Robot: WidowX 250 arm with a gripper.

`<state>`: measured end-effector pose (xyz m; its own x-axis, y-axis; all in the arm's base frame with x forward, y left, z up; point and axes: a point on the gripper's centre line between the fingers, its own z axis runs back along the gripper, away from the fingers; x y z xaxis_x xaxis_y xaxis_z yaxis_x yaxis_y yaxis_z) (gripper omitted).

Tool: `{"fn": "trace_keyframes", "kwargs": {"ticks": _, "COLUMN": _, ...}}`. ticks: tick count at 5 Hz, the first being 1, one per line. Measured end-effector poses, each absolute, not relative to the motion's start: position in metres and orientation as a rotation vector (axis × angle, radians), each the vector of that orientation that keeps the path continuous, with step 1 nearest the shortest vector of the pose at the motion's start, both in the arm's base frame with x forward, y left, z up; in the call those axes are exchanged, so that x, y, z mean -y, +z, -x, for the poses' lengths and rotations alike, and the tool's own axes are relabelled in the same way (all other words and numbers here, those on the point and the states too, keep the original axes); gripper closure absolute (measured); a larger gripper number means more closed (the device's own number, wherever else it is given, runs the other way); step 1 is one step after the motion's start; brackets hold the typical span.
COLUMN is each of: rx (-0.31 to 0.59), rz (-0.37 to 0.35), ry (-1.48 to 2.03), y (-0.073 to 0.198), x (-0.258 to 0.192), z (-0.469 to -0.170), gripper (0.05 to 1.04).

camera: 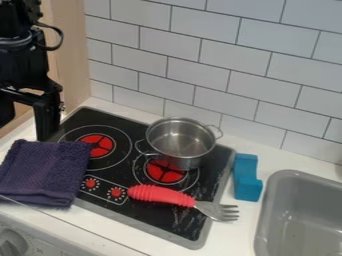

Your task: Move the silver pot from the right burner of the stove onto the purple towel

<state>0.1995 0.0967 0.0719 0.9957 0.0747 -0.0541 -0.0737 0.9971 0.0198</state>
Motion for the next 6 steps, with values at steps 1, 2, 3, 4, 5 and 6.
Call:
{"fn": "trace_keyframes", "kwargs": {"ticks": 1, "rx": -0.087, "rz": -0.003, "ry": 0.088, "y": 0.065, "x": -0.094, "z": -0.195, "gripper": 0.085}}
{"fn": "trace_keyframes", "kwargs": {"ticks": 2, "rx": -0.154, "rz": 0.010, "ry": 0.127, "y": 0.058, "x": -0.084, "z": -0.195, "gripper": 0.085}}
{"fn": "trace_keyframes", "kwargs": {"ticks": 3, "rx": -0.173, "rz": -0.022, "ry": 0.146, "y": 0.063, "x": -0.076, "z": -0.213, "gripper": 0.085}}
{"fn": "trace_keyframes", "kwargs": {"ticks": 4, "rx": -0.105, "rz": -0.041, "ry": 0.153, "y": 0.072, "x": -0.065, "z": -0.238, "gripper": 0.085}}
{"fn": "trace_keyframes", "kwargs": {"ticks": 5, "rx": -0.080, "rz": -0.023, "ry": 0.148, "y": 0.066, "x": -0.055, "z": -0.249, "gripper": 0.085}}
{"fn": "trace_keyframes", "kwargs": {"ticks": 6, "rx": 0.001, "rz": 0.023, "ry": 0.127, "y": 0.060, "x": -0.045, "z": -0.268, "gripper": 0.085}}
